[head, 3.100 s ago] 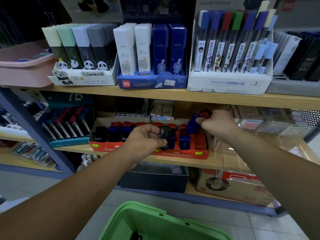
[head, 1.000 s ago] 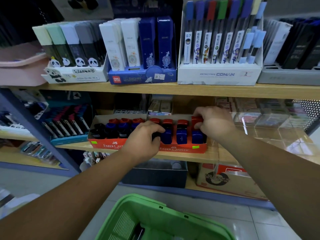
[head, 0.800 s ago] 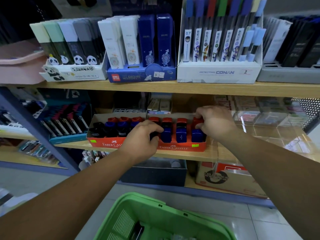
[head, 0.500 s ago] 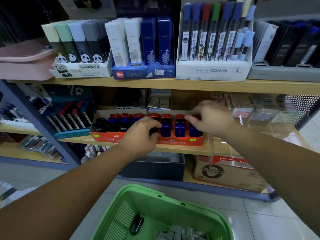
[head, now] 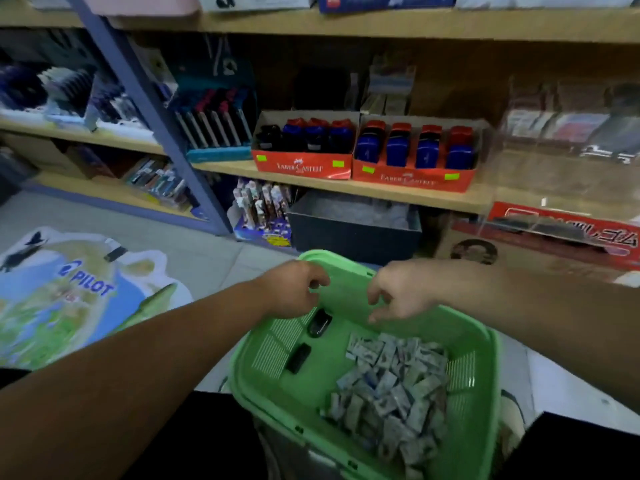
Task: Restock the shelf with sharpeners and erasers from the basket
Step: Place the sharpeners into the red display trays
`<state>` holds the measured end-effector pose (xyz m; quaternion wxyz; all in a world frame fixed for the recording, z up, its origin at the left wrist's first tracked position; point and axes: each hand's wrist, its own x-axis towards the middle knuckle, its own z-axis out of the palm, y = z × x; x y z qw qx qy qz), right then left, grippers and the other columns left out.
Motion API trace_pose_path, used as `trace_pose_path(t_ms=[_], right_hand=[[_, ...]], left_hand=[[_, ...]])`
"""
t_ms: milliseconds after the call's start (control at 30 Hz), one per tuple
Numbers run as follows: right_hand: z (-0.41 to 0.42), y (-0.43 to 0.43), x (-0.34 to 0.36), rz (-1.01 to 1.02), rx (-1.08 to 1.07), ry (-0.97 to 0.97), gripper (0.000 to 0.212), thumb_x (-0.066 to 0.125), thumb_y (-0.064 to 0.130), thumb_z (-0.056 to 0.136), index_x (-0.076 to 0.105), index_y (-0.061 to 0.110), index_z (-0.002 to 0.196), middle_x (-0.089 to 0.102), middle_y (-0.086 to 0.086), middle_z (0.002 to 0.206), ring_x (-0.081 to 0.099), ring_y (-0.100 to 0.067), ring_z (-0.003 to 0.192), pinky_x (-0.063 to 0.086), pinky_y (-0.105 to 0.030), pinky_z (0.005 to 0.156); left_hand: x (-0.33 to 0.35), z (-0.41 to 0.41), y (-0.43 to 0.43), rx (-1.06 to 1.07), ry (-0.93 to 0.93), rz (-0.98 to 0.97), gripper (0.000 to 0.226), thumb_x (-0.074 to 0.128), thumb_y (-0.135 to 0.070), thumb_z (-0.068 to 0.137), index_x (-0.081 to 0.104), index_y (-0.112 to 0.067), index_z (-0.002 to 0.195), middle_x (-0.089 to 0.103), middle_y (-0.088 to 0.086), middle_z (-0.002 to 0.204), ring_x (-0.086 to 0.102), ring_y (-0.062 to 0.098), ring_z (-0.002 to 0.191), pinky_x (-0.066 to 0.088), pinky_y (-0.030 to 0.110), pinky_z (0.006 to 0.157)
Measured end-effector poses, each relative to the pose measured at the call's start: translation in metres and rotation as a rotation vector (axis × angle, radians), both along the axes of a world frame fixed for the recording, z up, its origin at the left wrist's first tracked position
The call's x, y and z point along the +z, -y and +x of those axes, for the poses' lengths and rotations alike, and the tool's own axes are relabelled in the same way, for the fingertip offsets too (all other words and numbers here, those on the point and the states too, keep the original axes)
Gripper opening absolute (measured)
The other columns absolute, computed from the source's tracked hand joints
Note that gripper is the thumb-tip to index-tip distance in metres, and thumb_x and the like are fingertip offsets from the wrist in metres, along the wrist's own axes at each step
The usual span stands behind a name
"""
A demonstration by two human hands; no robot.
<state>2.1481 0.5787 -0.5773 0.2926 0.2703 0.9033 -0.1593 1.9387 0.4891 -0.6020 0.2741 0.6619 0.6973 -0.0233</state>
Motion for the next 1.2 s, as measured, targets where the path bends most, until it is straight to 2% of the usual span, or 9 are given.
trace_pose_path(t_ms=[200,300,433,533,633,733,1000,1100,1200], right_hand=[[-0.045,0.046,-0.124,-0.265,-0.408,-0.252,0.051,0.071,0.051,0.094,0.066,0.021,0.134,0.065,-0.004,0.134,0.062,-0.024,0.118,0.051,-0.036,0.098],[-0.069,0.067,-0.185,-0.234,-0.453,-0.309,0.078,0.077,0.063,0.083,0.055,0.019,0.144,0.047,-0.010,0.153,0.045,-0.030,0.139,0.043,-0.038,0.111],[-0.100,0.071,-0.233,-0.224,-0.466,-0.197,0.133,0.078,0.080,0.066,0.014,0.018,0.165,-0.003,-0.010,0.174,-0.004,-0.038,0.159,0.020,-0.055,0.127],[-0.112,0.076,-0.257,-0.184,-0.468,-0.194,0.149,0.081,0.083,0.057,0.008,0.008,0.164,0.002,-0.013,0.172,-0.002,-0.038,0.159,0.019,-0.055,0.127],[-0.115,0.082,-0.269,-0.081,-0.441,-0.271,0.127,0.079,0.086,0.054,0.036,0.011,0.148,0.031,-0.012,0.155,0.027,-0.036,0.144,0.038,-0.052,0.116],[-0.112,0.086,-0.272,-0.105,-0.355,-0.268,0.098,0.075,0.084,0.060,0.055,0.021,0.132,0.034,-0.008,0.143,0.033,-0.031,0.131,0.045,-0.046,0.106],[-0.091,0.116,-0.283,-0.076,-0.258,-0.303,0.063,0.071,0.052,0.092,0.048,0.039,0.149,0.030,-0.011,0.155,0.024,-0.037,0.142,0.057,-0.047,0.094],[-0.087,0.126,-0.280,-0.155,-0.401,-0.443,0.054,0.074,0.046,0.091,0.061,0.033,0.142,0.046,-0.013,0.139,0.035,-0.037,0.134,0.053,-0.048,0.093],[-0.081,0.117,-0.271,-0.266,-0.391,-0.342,0.054,0.074,0.039,0.086,0.061,0.029,0.137,0.053,-0.005,0.122,0.044,-0.032,0.124,0.048,-0.040,0.096]], left_hand=[[-0.035,-0.022,0.043,0.135,-0.023,0.071,0.026,0.076,-0.031,0.083,0.074,-0.028,0.109,0.071,-0.010,0.090,0.067,0.016,0.089,0.057,0.034,0.083],[-0.035,-0.034,0.049,0.222,-0.091,0.121,0.024,0.079,-0.041,0.079,0.062,-0.032,0.093,0.057,-0.013,0.083,0.063,0.018,0.087,0.053,0.032,0.075],[-0.047,-0.054,0.056,0.425,-0.093,0.073,0.078,0.088,-0.046,0.070,0.047,-0.027,0.134,0.051,-0.001,0.127,0.061,0.024,0.112,0.054,0.041,0.090],[-0.059,-0.062,0.057,0.546,0.034,-0.079,0.111,0.091,-0.047,0.070,0.027,-0.025,0.158,0.047,0.003,0.147,0.058,0.024,0.122,0.052,0.038,0.100],[-0.069,-0.063,0.058,0.527,0.190,-0.167,0.091,0.093,-0.042,0.070,0.047,-0.024,0.146,0.064,0.000,0.129,0.064,0.017,0.105,0.053,0.029,0.087],[-0.072,-0.060,0.059,0.504,0.205,-0.145,0.062,0.091,-0.038,0.072,0.061,-0.022,0.125,0.071,-0.003,0.108,0.067,0.016,0.094,0.055,0.028,0.079],[-0.077,-0.061,0.070,0.473,0.211,-0.088,0.057,0.086,-0.033,0.076,0.060,-0.021,0.125,0.070,-0.002,0.107,0.067,0.018,0.095,0.053,0.028,0.077],[-0.075,-0.061,0.070,0.445,0.190,-0.078,0.059,0.086,-0.033,0.078,0.056,-0.019,0.127,0.068,0.000,0.106,0.066,0.020,0.094,0.052,0.029,0.075],[-0.076,-0.060,0.073,0.413,0.128,-0.065,0.065,0.084,-0.032,0.079,0.051,-0.019,0.134,0.066,0.003,0.113,0.065,0.023,0.100,0.054,0.033,0.080]])
